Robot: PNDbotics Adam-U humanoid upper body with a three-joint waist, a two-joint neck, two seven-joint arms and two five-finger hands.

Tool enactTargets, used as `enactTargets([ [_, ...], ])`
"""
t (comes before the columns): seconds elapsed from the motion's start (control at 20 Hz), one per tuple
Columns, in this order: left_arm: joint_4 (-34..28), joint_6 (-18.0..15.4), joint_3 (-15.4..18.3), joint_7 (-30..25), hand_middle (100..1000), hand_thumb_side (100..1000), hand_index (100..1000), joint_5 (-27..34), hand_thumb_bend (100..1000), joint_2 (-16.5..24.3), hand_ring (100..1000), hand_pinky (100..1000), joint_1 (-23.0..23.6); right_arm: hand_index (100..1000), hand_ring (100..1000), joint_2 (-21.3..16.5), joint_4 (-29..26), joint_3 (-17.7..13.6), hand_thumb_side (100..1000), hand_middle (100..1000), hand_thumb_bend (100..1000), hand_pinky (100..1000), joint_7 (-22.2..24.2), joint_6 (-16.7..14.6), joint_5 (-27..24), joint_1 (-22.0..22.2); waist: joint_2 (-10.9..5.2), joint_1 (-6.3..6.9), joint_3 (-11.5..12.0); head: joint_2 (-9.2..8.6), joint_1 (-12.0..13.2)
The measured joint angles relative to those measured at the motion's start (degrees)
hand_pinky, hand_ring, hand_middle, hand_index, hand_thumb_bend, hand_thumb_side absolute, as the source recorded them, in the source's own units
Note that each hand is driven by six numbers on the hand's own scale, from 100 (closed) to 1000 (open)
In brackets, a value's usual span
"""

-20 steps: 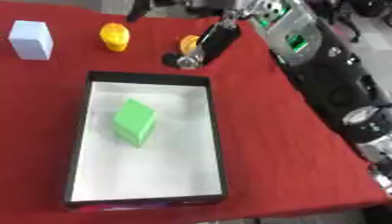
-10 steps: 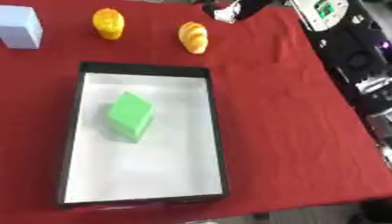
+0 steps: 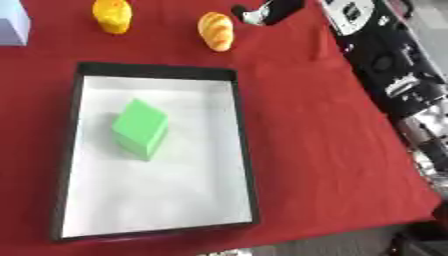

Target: Pick up objects on the table and place them in the box.

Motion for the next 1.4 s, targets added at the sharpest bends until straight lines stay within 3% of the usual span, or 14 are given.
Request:
enactTargets([
  [0.25,-0.9,0.1,-0.4,-0.5,718,736,792,0.5,100,-0.1,776,824,-1.1,927,898,0.1,3.2,-0.8,411,848,191,946,-1.4,-1.4,2.9,-0.4,0.47,0.00,1.1,-0.80,-1.1],
  [0.4,-2.1,0.2,-0.7,-0.8,718,737,792,0.7,100,-0.2,776,825,-1.8,932,897,0.0,4.9,-1.4,365,842,216,950,-2.0,-2.0,3.2,-0.4,1.37,-0.02,2.7,-1.26,-1.6],
  [0.65,-3.3,0.5,-1.0,-1.3,717,739,792,1.0,100,-0.5,776,824,-2.2,932,888,-0.6,6.8,-2.3,355,829,198,953,-2.3,-2.3,2.4,-0.5,1.68,-0.03,3.5,-2.02,-2.5],
  [0.95,-3.5,0.8,-1.3,-1.6,716,743,792,1.0,100,-0.5,775,825,-2.3,936,886,-0.6,8.0,-2.7,423,825,159,957,-1.2,-1.2,0.6,-0.7,2.37,-0.04,4.3,-3.81,-3.5],
  [1.4,-3.5,1.0,-1.7,-2.0,716,750,792,0.4,100,-0.5,776,826,-2.6,945,894,-0.7,8.4,-2.8,482,834,179,960,0.0,0.0,-0.1,-0.7,3.14,-0.39,4.9,-4.51,-4.0],
])
